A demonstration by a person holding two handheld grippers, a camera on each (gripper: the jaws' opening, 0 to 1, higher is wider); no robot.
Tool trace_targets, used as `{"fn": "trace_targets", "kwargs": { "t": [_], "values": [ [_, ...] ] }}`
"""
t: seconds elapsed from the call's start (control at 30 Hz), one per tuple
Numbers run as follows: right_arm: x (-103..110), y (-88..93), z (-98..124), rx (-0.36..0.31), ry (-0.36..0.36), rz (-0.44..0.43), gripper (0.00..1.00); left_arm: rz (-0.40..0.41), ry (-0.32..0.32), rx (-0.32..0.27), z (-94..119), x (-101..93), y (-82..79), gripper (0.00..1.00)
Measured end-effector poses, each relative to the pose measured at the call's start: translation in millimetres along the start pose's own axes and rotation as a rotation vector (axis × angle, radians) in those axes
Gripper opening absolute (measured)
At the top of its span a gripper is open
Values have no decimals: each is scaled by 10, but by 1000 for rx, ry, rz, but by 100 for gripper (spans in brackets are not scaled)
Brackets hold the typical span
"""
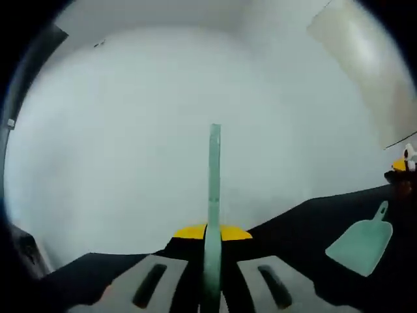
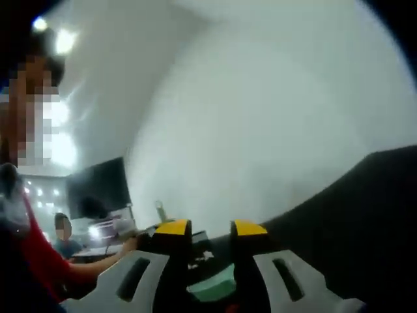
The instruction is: Pick up the broom and sweep the trash on the tabletop into the dustpan.
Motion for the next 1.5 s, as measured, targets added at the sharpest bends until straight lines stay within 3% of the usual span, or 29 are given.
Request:
{"fn": "trace_targets", "kwargs": {
  "t": [0.1, 0.17, 0.3, 0.4, 0.6, 0.8, 0.9, 1.1, 1.17, 1.23, 1.3, 1.5],
  "values": [
    [4, 0, -4, -1, 1, -3, 26, 120, -26, 67, -39, 181, 198, 2],
    [5, -2, -4, -3, 2, -5, 26, 120, -73, 107, -63, 312, 328, 2],
    [3, -2, -5, -4, 2, -10, 26, 208, -71, 139, -154, 419, 592, 2],
    [3, -2, -8, -4, -2, -15, 26, 248, -74, 116, -252, 426, 662, 2],
    [-8, -22, 2, -17, -7, -29, 26, 168, -46, 146, -262, 82, 663, 3],
    [-19, -29, 14, -23, -11, -45, 26, -20, 7, 220, -183, -309, 752, 6],
    [-21, -36, 23, -27, -13, -50, 26, -77, 43, 214, -170, -495, 726, 4],
    [-55, -56, 53, -42, -10, -68, 25, -27, 82, 196, -79, -848, 669, 2],
    [-66, -64, 59, -49, -11, -74, 25, 51, 124, 169, -39, -1005, 643, 2],
    [-67, -66, 62, -52, -12, -80, 25, 42, 140, 175, -8, -1107, 633, 2],
    [-62, -68, 64, -55, -14, -83, 25, 82, 183, 148, 11, -1237, 588, 2],
    [-50, -78, 75, -67, -16, -93, 25, 72, 287, 88, 52, -1497, 311, 2]
  ]
}}
Point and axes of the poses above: the point that each gripper's makers call its tool centre point, and the gripper's own axes: z roughly backward along the fingers, x roughly to its left, y roughly out of its underside, the point moved 5 cm from there along z, roughly backward along the fingers, and after that the axes turned 12 degrees about z, right-handed, at the moved point
